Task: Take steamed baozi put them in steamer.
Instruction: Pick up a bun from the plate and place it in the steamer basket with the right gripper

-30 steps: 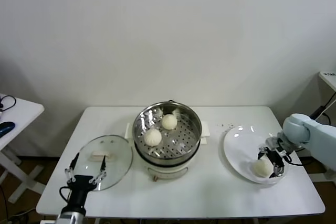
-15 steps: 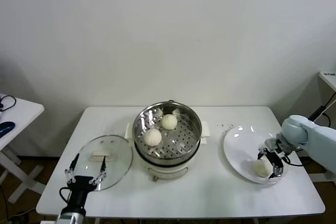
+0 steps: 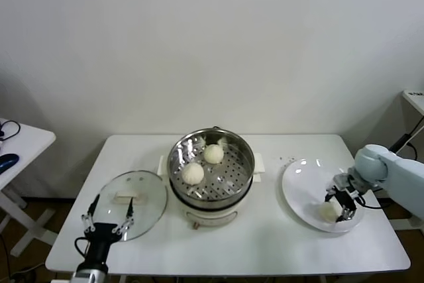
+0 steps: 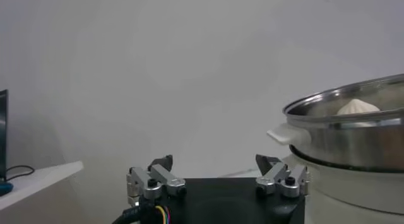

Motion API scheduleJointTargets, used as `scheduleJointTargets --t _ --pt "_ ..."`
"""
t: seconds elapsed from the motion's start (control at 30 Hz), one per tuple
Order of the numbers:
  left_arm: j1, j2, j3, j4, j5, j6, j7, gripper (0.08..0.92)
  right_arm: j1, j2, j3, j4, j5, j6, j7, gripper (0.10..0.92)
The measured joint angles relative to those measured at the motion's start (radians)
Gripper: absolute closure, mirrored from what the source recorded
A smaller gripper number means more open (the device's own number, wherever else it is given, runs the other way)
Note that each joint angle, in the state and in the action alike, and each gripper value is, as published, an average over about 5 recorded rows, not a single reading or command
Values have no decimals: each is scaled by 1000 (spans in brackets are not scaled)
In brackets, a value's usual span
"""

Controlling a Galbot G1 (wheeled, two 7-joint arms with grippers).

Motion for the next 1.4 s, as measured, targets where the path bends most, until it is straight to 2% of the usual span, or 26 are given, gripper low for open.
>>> scheduleJointTargets --t 0.37,0.73,1.07,1.4 --pt "5 -1 6 0 8 -3 0 177 191 10 -96 69 37 52 -28 354" --pt "6 -6 19 0 22 -4 0 177 544 85 -255 260 7 177 -65 356" --pt "13 -3 26 -2 33 -1 1 177 679 236 -287 402 -68 263 -73 368" --pt "9 6 30 1 43 12 1 177 646 462 -273 363 -128 322 -74 379"
